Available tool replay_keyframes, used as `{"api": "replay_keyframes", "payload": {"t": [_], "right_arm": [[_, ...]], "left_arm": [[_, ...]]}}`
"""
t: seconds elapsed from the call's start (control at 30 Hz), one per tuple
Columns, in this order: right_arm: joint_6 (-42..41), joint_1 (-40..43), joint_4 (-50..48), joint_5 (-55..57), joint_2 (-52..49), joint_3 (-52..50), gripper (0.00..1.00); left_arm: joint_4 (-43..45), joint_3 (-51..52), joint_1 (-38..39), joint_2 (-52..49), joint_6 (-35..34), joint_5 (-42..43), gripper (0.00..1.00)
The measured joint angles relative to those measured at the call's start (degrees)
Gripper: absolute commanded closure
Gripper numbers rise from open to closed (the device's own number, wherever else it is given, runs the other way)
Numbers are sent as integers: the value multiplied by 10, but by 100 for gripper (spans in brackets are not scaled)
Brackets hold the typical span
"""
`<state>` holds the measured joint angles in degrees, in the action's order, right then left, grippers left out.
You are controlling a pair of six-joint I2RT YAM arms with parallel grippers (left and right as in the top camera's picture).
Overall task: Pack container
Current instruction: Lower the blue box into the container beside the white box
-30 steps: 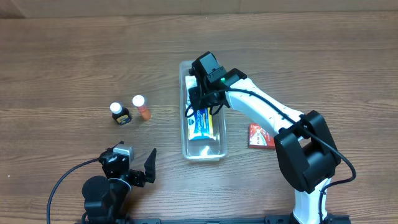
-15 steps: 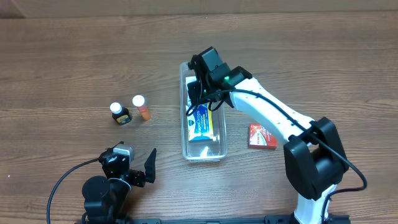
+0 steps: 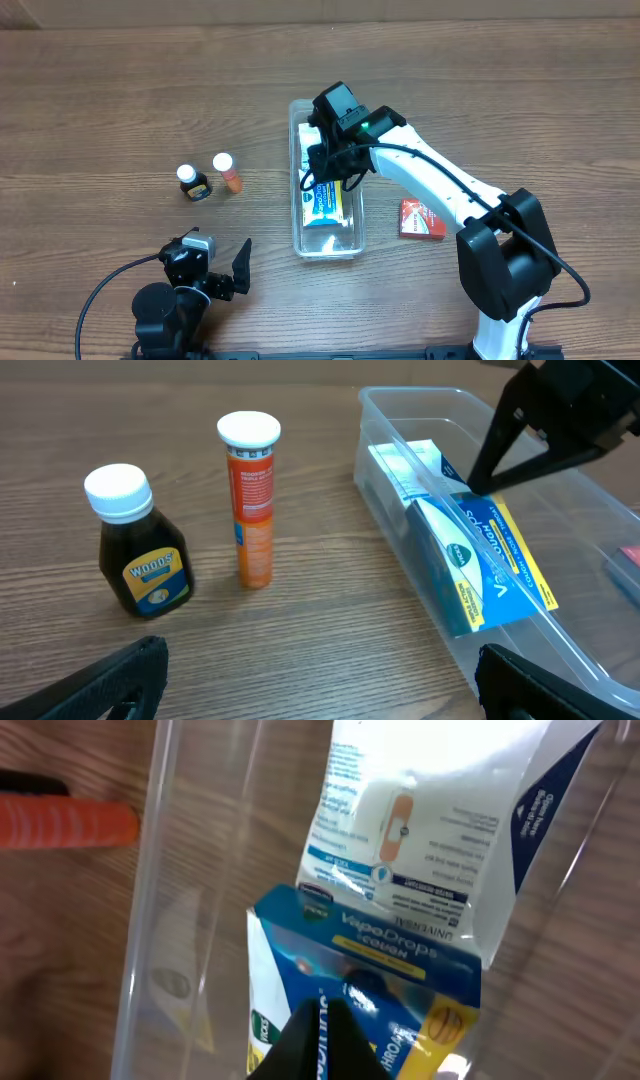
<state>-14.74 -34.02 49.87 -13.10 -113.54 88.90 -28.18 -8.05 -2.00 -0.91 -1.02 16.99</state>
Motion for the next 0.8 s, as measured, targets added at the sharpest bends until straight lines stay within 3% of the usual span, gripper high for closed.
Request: {"api": "replay_keyframes", "payload": {"t": [0.33,0.8], "right_arm": [[0,2,-117,31,-3,-1,96],[0,5,-23,-17,-62,4,96]], "left_arm": [[0,0,0,0,0,0,0],[0,0,0,0,0,0,0]]}}
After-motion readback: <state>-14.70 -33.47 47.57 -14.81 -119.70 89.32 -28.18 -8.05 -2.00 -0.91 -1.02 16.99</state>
